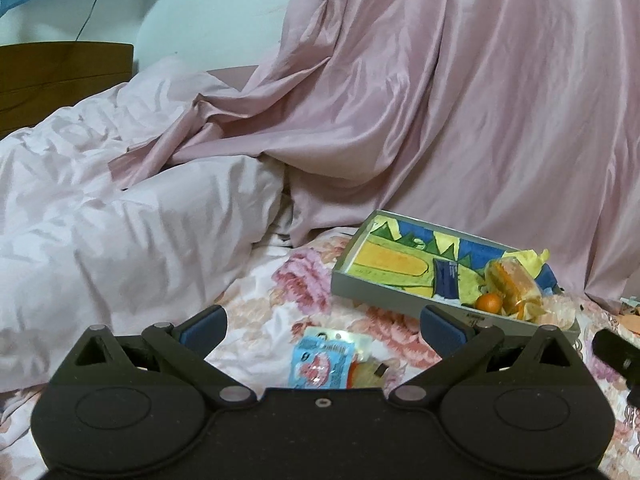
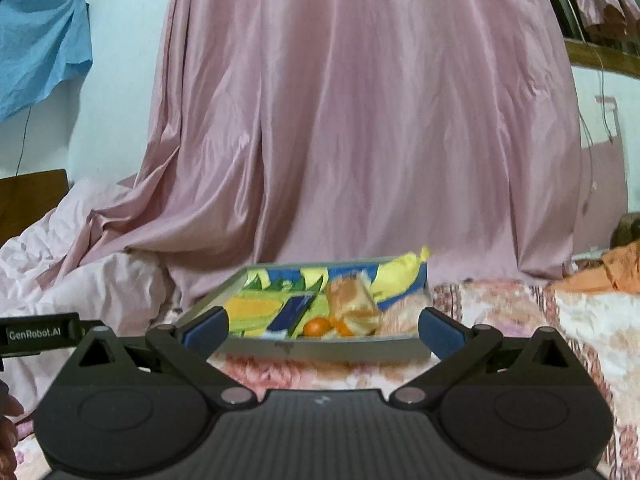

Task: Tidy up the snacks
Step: 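Withdraw both tools from the tray back over the remaining snacks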

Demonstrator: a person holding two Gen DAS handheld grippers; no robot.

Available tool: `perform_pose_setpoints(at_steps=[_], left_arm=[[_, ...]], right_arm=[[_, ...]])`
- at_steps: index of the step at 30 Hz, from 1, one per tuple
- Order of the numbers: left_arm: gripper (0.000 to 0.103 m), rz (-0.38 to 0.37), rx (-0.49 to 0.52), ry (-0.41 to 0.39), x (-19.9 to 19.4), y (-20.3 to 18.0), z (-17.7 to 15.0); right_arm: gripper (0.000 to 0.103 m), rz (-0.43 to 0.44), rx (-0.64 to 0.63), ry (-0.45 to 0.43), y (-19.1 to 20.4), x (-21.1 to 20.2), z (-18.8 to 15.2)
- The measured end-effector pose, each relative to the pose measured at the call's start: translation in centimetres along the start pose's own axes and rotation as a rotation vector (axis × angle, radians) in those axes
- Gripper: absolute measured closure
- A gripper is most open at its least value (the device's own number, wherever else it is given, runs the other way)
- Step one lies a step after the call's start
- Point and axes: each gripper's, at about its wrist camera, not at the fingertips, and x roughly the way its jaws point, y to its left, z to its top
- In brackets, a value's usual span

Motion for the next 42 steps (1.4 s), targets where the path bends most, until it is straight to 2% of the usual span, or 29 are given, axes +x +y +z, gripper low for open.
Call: perform_pose_setpoints(at_steps=[15, 24, 29, 42], left_arm=[[0.001, 0.026, 0.022, 0.063, -1.4, 3.7, -4.5], [0.001, 0.011, 0.102, 0.062, -2.0, 4.3, -6.9], [0.001, 0.007, 0.122, 0.1, -1.6, 4.4, -7.8], [0.001, 0.01, 0.131, 0.162, -0.5, 4.6, -8.5]], right_arm=[[0.0, 0.012, -0.059, 0.099, 2.4, -2.3, -4.2], [0.0, 0.047, -0.099, 0.174, 3.5, -2.4, -6.0], [0.0, 0.089, -0.105, 0.221, 4.2, -2.0, -6.8], [0.0, 0.103, -0.125, 0.31, 4.8, -0.4, -8.8]])
